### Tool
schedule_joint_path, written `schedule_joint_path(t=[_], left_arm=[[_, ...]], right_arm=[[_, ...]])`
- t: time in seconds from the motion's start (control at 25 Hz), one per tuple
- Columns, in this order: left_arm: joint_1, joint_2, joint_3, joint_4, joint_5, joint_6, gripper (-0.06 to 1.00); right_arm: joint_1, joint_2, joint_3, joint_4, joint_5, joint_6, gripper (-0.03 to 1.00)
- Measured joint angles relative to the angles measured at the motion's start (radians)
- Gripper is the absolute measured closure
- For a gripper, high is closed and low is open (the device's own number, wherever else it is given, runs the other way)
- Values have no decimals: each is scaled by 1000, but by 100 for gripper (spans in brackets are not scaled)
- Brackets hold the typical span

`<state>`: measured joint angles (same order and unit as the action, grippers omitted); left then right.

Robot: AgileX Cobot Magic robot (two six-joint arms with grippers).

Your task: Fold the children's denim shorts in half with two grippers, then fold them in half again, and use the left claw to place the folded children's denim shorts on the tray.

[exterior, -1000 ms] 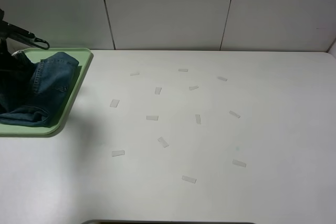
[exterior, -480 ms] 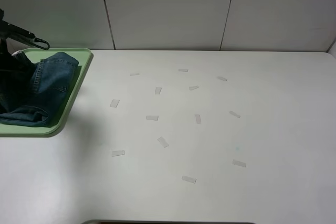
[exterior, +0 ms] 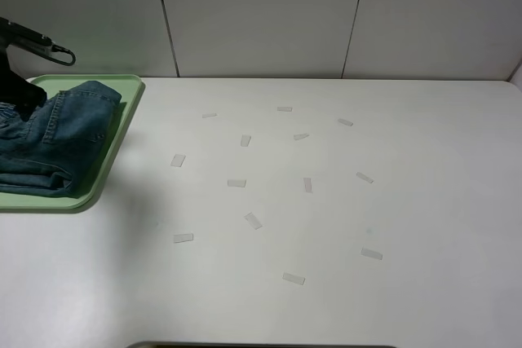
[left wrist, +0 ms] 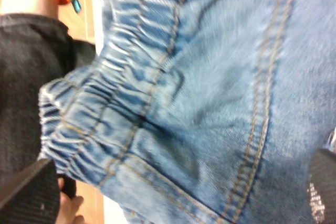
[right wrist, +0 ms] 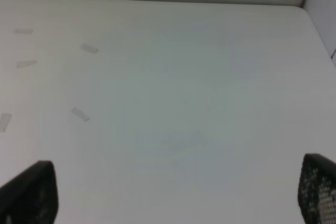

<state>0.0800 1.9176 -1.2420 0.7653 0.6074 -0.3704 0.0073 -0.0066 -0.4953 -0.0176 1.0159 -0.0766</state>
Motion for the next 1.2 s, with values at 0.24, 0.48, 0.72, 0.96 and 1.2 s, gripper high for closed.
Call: schedule_joint_path(t=[0.24,0.48,0.72,0.96,1.2], left_arm=[[0,-70,0,3,-21,-7,0],[-2,-159,0,-68,-24,-12,0],[-61,-263,2,-152,-28,4,-1],[-116,-351,2,-193,-47,27,-1],[-139,-508,97,-207,-160,30,0]], right_arm=[[0,0,0,0,0,0,27],[0,0,0,0,0,0,27],[0,0,0,0,0,0,27],[0,0,0,0,0,0,27],[0,0,0,0,0,0,27]])
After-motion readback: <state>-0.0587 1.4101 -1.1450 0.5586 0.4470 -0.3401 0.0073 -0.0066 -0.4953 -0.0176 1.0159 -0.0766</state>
